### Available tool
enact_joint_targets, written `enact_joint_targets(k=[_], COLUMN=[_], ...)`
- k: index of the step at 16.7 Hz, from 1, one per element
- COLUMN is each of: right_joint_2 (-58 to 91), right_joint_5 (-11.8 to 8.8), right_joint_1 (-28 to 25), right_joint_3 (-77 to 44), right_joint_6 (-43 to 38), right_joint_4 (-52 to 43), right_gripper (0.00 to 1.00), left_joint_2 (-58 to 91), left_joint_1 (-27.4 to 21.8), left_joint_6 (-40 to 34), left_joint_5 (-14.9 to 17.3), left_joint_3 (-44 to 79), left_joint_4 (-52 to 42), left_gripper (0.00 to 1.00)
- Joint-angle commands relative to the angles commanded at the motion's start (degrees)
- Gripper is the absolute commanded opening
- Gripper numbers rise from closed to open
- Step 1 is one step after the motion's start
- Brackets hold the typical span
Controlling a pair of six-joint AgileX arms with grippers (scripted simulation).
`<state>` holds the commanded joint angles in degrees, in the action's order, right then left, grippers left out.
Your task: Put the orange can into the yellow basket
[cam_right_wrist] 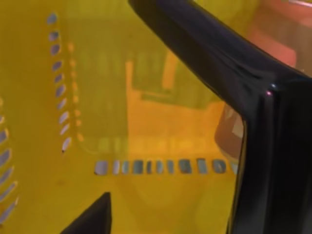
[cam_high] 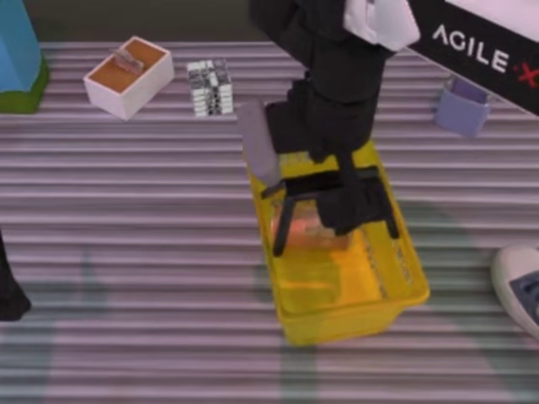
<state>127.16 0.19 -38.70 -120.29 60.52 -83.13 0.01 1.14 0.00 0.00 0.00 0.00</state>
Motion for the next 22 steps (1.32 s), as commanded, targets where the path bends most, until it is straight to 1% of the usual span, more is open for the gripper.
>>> enact_joint_targets(k=[6, 11, 15, 22], right_joint_2=[-0.15, -0.42, -0.45, -0.45], right_joint_5=[-0.03, 0.0, 0.0, 0.0], right_joint_1=[0.23, -0.03, -0.04, -0.04], right_joint_3=[0.34, 4.91, 5.27, 5.27], right_joint_6=[-0.02, -0.02, -0.03, -0.03], right_joint_4=[0.29, 4.48, 4.82, 4.82], right_gripper=[1.0, 1.0, 1.0, 0.47], left_joint_2=[-0.01, -0.01, -0.01, -0.01], left_joint_1=[0.0, 0.0, 0.0, 0.0], left_joint_6=[0.0, 0.0, 0.0, 0.0], left_joint_5=[0.0, 0.0, 0.0, 0.0], left_joint_3=[0.0, 0.0, 0.0, 0.0], left_joint_4=[0.0, 0.0, 0.0, 0.0], left_gripper=[1.0, 1.0, 1.0, 1.0])
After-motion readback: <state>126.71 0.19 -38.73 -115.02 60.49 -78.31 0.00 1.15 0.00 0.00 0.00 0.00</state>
